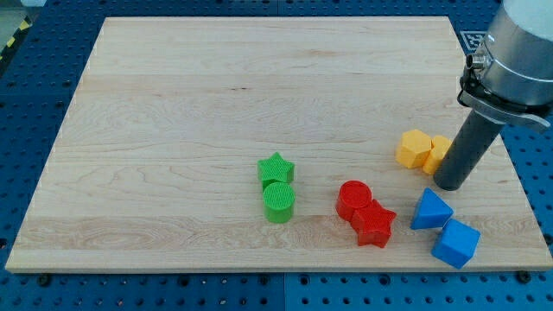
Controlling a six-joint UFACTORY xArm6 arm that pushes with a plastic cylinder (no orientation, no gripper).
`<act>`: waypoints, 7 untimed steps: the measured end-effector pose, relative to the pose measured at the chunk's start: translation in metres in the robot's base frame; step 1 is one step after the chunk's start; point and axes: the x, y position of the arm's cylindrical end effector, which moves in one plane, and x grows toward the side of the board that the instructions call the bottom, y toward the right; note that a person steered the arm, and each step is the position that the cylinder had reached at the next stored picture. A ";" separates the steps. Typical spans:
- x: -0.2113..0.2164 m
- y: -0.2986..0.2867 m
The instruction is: Move your arm closer to the blue cube
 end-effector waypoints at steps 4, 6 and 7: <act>0.087 0.046; 0.094 0.032; 0.094 0.017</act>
